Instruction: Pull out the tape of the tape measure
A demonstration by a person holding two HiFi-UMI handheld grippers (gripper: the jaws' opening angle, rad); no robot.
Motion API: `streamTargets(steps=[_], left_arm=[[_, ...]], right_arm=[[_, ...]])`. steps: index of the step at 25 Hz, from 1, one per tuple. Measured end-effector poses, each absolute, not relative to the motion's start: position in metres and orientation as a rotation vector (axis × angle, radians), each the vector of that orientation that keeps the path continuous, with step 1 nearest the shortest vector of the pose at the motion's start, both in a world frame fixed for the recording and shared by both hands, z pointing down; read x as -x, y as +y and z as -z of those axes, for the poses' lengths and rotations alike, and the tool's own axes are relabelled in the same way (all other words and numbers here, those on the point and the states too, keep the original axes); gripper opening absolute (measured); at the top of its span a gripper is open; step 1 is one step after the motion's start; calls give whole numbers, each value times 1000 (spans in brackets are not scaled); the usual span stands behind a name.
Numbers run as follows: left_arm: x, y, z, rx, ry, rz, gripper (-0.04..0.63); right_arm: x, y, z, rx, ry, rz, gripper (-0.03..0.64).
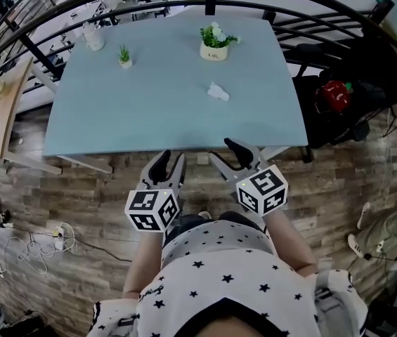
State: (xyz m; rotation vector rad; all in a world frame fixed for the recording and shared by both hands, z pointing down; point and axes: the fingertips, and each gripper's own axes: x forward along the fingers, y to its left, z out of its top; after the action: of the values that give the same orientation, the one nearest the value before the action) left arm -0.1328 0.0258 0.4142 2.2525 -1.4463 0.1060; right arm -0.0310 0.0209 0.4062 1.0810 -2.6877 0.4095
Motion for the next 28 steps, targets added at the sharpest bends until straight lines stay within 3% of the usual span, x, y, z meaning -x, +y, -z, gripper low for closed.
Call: streamTargets(steps=[15, 28], left_arm=[[129, -11, -429, -2236, -1412, -118, 150], [108, -110, -447, -2191, -1354, -164, 150]], right_arm=[[13, -11, -427, -1122, -2597, -410, 195], [0, -112, -450, -1064, -2532, -367, 195]])
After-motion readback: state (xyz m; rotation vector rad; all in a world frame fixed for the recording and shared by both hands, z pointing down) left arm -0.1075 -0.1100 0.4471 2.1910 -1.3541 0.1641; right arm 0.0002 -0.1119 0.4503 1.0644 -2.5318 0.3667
